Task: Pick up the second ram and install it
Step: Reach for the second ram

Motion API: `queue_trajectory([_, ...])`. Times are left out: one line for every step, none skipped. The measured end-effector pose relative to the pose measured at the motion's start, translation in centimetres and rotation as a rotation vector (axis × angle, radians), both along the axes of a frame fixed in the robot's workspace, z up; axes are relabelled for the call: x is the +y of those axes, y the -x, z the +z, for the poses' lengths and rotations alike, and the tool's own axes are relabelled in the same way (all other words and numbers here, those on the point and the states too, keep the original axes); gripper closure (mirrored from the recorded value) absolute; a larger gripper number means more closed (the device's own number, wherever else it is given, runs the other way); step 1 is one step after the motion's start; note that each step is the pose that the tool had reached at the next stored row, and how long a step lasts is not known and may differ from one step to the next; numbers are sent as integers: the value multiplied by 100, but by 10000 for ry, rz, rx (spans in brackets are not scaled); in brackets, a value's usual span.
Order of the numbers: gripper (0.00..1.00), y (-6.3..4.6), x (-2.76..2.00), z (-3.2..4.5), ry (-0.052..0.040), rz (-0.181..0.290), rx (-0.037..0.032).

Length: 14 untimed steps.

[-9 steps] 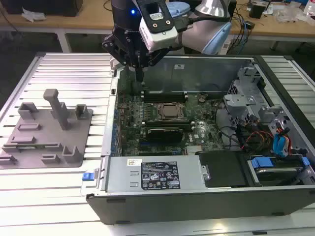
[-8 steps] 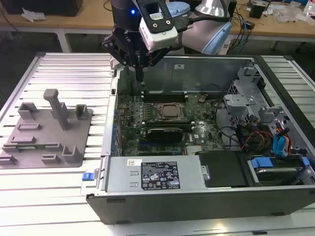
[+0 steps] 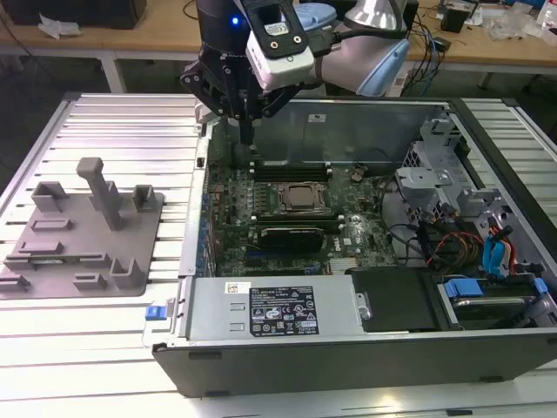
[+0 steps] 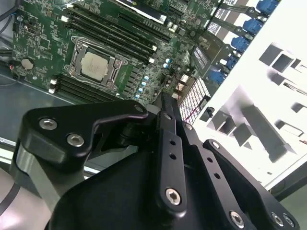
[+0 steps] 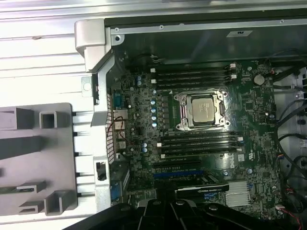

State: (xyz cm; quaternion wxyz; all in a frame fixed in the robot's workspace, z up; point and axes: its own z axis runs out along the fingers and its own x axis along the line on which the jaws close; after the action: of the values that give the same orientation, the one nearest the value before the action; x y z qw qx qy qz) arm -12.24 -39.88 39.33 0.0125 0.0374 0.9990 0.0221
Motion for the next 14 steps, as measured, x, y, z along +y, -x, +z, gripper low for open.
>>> queue_trajectory([92,17,0,0,0,0,1])
queue_trajectory([92,26,0,0,0,0,1])
queue_trajectory([92,36,0,0,0,0,0])
queue_trajectory([92,61,0,0,0,0,0])
queue_trajectory([92,82,0,0,0,0,0])
queue_trajectory([92,100,0,0,0,1,0])
queue_trajectory([92,136,0,0,0,1,0])
queue_trajectory([92,171,0,0,0,1,-1])
queue_trajectory([92,219,0,0,0,-1,-2])
queue_trajectory([92,246,0,0,0,0,-2])
queue_trajectory([92,261,0,0,0,1,-2])
queue_trajectory([92,271,0,0,0,1,-3])
queue_trajectory([92,291,0,0,0,1,-2])
queue_trajectory([92,306,0,0,1,1,-2])
